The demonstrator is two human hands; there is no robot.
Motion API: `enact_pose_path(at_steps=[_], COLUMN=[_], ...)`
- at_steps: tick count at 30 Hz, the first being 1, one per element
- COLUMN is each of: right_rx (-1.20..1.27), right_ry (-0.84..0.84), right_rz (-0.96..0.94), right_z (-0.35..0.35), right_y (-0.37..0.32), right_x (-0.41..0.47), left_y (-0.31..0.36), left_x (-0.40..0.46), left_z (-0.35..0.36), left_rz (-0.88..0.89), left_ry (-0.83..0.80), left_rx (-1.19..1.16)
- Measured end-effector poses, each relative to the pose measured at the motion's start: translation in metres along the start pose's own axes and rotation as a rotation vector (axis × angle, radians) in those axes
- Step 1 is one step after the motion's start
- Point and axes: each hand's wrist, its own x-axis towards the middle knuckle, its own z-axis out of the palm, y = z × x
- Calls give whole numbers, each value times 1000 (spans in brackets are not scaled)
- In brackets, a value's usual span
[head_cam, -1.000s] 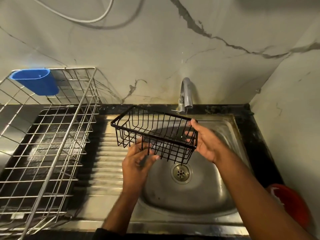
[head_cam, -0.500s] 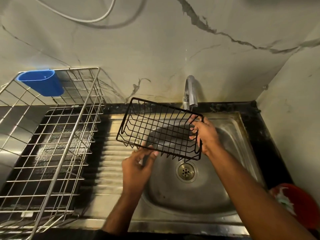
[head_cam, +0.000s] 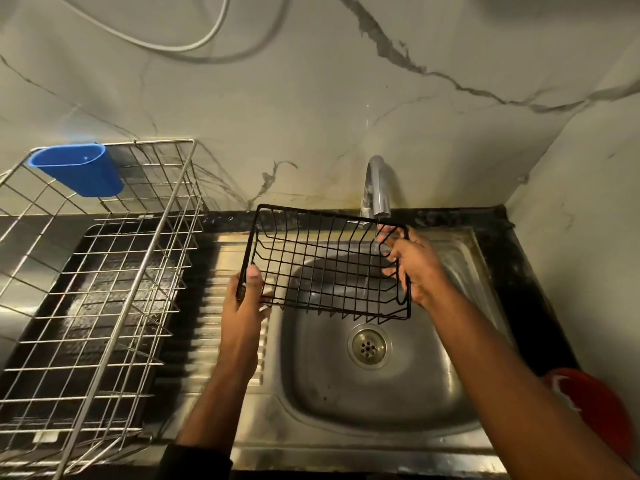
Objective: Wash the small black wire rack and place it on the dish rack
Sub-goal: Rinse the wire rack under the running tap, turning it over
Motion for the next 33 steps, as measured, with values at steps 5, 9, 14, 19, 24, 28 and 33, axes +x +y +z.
enact_pose_path(at_steps=[5, 9, 14, 19, 24, 28, 33], right_rx=[62, 174, 271, 237, 115, 41, -58], right_ry=[-34, -117, -129, -82, 3, 35, 112], right_rz=[20, 53, 64, 65, 43, -10, -62], right_z=[5, 19, 34, 26, -2, -20, -38], right_y=[2, 8, 12, 14, 12, 3, -10], right_x=[1, -2, -3, -3, -12, -23, -38], left_y=[6, 20, 30, 27, 16, 4, -3], left_x=[-7, -18, -24, -22, -19, -13, -8], left_z=[-1, -7, -20, -15, 5, 17, 28], left_rz=[93, 142, 194, 203, 142, 69, -61], left_ry=[74, 96, 94, 62, 37, 14, -17], left_rx=[-107, -99, -70, -25, -26, -48, -118])
